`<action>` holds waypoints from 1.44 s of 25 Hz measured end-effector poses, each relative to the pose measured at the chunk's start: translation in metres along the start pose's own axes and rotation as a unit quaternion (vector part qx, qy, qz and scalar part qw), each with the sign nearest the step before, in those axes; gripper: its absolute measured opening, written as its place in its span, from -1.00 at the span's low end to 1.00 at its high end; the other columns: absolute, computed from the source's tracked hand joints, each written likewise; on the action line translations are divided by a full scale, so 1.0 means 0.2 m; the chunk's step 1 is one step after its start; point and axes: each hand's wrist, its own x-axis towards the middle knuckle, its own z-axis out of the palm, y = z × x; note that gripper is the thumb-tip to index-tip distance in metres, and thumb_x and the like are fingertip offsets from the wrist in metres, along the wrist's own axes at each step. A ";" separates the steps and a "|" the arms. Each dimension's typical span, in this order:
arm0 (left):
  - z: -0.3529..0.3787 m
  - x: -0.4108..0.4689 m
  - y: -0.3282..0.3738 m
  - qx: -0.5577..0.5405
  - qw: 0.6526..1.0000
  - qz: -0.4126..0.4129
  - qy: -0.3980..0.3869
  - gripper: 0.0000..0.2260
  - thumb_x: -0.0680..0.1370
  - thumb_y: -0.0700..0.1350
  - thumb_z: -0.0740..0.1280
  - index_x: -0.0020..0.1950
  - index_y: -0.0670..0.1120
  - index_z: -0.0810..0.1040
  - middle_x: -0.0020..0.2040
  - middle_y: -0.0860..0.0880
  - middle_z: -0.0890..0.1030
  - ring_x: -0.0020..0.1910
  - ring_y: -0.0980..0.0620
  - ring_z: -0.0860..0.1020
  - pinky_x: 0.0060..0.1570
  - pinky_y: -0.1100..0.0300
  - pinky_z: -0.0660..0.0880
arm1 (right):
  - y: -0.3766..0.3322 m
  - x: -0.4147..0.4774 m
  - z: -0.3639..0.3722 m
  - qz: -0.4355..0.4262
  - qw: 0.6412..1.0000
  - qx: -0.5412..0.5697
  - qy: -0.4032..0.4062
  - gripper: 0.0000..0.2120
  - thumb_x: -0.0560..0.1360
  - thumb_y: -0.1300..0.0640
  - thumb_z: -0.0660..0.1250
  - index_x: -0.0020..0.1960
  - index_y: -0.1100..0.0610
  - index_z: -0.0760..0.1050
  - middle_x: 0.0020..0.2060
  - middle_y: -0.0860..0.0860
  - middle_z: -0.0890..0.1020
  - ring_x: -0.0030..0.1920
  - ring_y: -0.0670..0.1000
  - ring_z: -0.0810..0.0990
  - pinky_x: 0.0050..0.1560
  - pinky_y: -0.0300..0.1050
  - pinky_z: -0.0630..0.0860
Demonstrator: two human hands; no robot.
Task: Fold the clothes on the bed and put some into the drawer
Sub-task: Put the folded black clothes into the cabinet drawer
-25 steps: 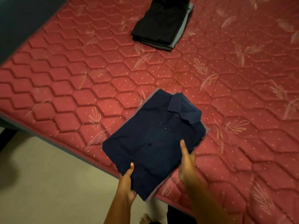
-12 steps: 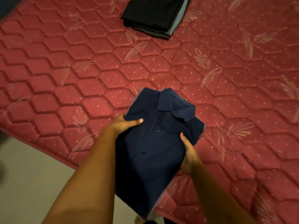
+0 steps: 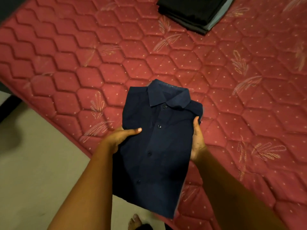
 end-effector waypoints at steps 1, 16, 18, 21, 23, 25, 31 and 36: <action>-0.03 -0.02 -0.04 -0.023 1.000 -0.006 0.010 -0.63 0.44 -0.09 0.48 0.23 -0.04 0.55 0.09 -0.04 0.66 0.03 -0.03 0.63 0.00 0.09 0.54 | 0.02 0.01 0.02 0.006 1.000 -0.004 -0.009 -0.34 0.48 -0.39 0.07 0.16 0.08 0.64 0.22 0.11 0.60 0.21 0.11 0.59 0.16 0.10 0.56; -0.78 -1.22 -1.76 -0.439 0.869 -0.020 0.227 -0.59 0.48 0.06 0.41 0.27 -0.08 0.53 0.13 -0.09 0.65 0.11 -0.12 0.60 0.08 -0.01 0.52 | 1.57 -0.42 0.45 0.249 0.906 -0.296 -0.171 -0.27 0.45 -0.42 0.07 0.32 0.09 0.52 0.26 0.13 0.56 0.22 0.13 0.57 0.23 0.09 0.52; -0.88 -1.57 -2.18 -0.514 0.809 -0.010 0.284 -0.57 0.47 0.04 0.41 0.29 -0.10 0.52 0.13 -0.11 0.65 0.11 -0.13 0.60 0.08 -0.01 0.52 | 2.04 -0.66 0.53 0.295 0.858 -0.374 -0.193 -0.25 0.42 -0.44 0.12 0.37 0.08 0.46 0.29 0.14 0.54 0.28 0.16 0.53 0.31 0.15 0.43; -0.94 -2.05 -2.73 -0.600 0.718 0.012 0.352 -0.59 0.50 0.00 0.40 0.31 -0.11 0.51 0.11 -0.12 0.66 0.09 -0.13 0.62 -0.02 0.02 0.55 | 2.68 -1.01 0.57 0.352 0.778 -0.477 -0.209 -0.24 0.37 -0.45 0.16 0.28 0.10 0.54 0.20 0.15 0.61 0.20 0.17 0.58 0.20 0.12 0.49; -0.92 -2.37 -3.14 -0.653 0.646 0.019 0.394 -0.63 0.53 -0.01 0.37 0.29 -0.11 0.51 0.10 -0.11 0.65 0.06 -0.11 0.61 -0.06 0.02 0.54 | 3.15 -1.32 0.56 0.393 0.701 -0.546 -0.239 -0.22 0.37 -0.45 0.14 0.27 0.13 0.54 0.18 0.16 0.62 0.15 0.15 0.62 0.14 0.08 0.52; -0.83 -2.59 -3.47 -0.701 0.575 0.032 0.420 -0.65 0.53 0.00 0.37 0.27 -0.09 0.51 0.10 -0.10 0.64 0.07 -0.12 0.60 -0.03 0.00 0.53 | 3.52 -1.56 0.49 0.412 0.635 -0.598 -0.262 -0.23 0.39 -0.45 0.11 0.22 0.16 0.56 0.14 0.17 0.64 0.08 0.14 0.65 0.07 0.05 0.53; -0.40 -2.79 -4.10 -0.810 0.366 0.031 0.458 -0.45 0.41 0.08 0.46 0.34 -0.09 0.49 0.16 -0.12 0.64 0.13 -0.17 0.60 0.01 -0.05 0.57 | 4.27 -1.96 0.10 0.482 0.447 -0.689 -0.305 -0.29 0.40 -0.40 0.25 0.29 0.12 0.53 0.22 0.15 0.60 0.23 0.18 0.57 0.30 0.09 0.42; -0.24 -2.69 -4.22 -0.853 0.253 0.021 0.456 -0.44 0.45 0.08 0.45 0.38 -0.08 0.44 0.19 -0.16 0.61 0.14 -0.20 0.59 0.06 -0.11 0.58 | 4.54 -1.97 -0.13 0.500 0.318 -0.726 -0.348 -0.52 0.52 -0.15 0.27 0.30 0.13 0.51 0.19 0.13 0.62 0.22 0.17 0.57 0.22 0.07 0.47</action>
